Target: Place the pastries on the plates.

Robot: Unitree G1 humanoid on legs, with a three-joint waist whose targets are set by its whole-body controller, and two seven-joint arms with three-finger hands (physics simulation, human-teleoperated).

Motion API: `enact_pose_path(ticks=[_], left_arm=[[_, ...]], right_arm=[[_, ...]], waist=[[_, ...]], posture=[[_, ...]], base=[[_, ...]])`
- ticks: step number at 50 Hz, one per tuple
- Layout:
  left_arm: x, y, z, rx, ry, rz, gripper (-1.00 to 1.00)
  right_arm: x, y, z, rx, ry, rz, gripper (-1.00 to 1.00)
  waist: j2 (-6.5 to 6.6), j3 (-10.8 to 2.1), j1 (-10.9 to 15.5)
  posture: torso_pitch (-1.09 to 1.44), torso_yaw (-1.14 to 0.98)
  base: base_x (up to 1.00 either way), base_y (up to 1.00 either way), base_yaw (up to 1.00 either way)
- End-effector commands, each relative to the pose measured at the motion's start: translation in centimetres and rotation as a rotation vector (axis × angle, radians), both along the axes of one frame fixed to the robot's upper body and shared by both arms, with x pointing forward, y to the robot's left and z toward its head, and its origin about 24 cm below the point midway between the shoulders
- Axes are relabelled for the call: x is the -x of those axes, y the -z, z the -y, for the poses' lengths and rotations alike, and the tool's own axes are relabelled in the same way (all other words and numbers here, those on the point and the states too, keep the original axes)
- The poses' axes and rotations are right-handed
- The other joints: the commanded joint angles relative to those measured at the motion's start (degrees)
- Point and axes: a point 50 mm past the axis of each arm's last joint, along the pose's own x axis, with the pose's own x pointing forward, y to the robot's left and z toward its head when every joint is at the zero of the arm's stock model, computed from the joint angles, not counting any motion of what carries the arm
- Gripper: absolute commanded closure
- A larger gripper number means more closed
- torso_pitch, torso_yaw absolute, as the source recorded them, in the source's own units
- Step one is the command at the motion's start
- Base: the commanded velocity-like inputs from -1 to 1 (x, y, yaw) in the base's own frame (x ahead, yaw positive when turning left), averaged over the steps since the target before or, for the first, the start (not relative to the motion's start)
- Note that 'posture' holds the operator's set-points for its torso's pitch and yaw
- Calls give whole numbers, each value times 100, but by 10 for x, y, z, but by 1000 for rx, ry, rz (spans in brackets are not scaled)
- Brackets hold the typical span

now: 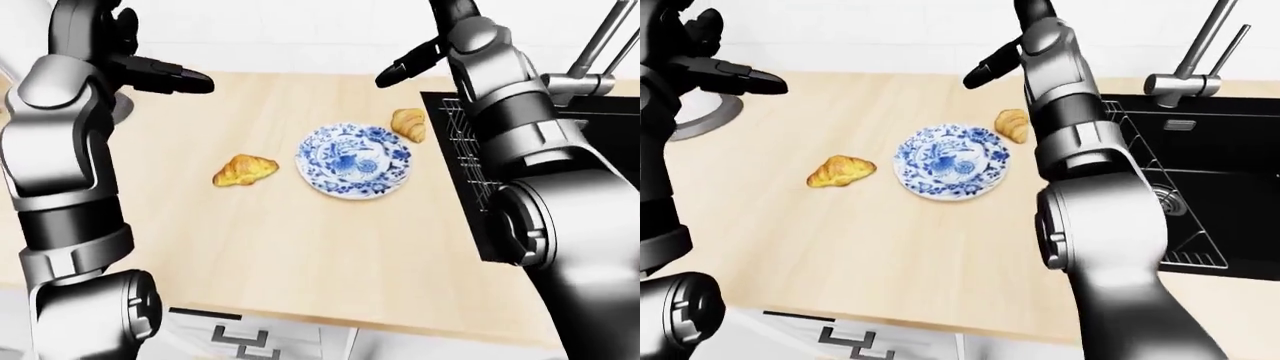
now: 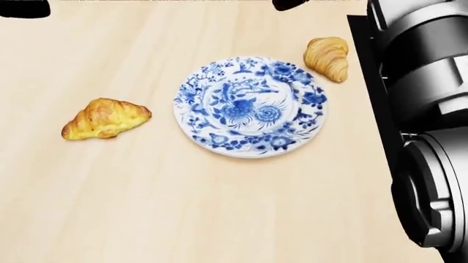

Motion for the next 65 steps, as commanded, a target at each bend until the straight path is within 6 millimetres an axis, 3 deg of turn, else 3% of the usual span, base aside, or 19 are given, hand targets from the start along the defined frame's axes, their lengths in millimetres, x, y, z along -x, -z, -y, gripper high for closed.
enact_pose_path(ticks=[1, 9, 18, 26, 65], left_arm=[[10, -25, -2, 20, -14, 91, -100], [14, -29, -3, 29, -19, 86, -100], [16, -35, 1, -7, 10, 97, -100], [15, -35, 3, -22, 20, 97, -100], [22, -37, -1, -43, 21, 103, -100]], right_arm=[[5, -26, 2, 16, 24, 135, -100], [1, 6, 29, -2, 228, 69, -100], [1, 34, 44, -67, 345, 20, -100], [1, 50, 49, -80, 397, 27, -100], [5, 13, 34, -92, 478, 117, -100]], waist=[[33, -207, -10], [18, -220, 9], [-3, -207, 23], [-28, -63, 29], [-38, 881, 27]], posture=[[0, 0], [0, 0], [0, 0], [6, 0], [37, 0]], base=[[0, 0, 0], [0, 0, 0], [0, 0, 0], [0, 0, 0], [0, 0, 0]])
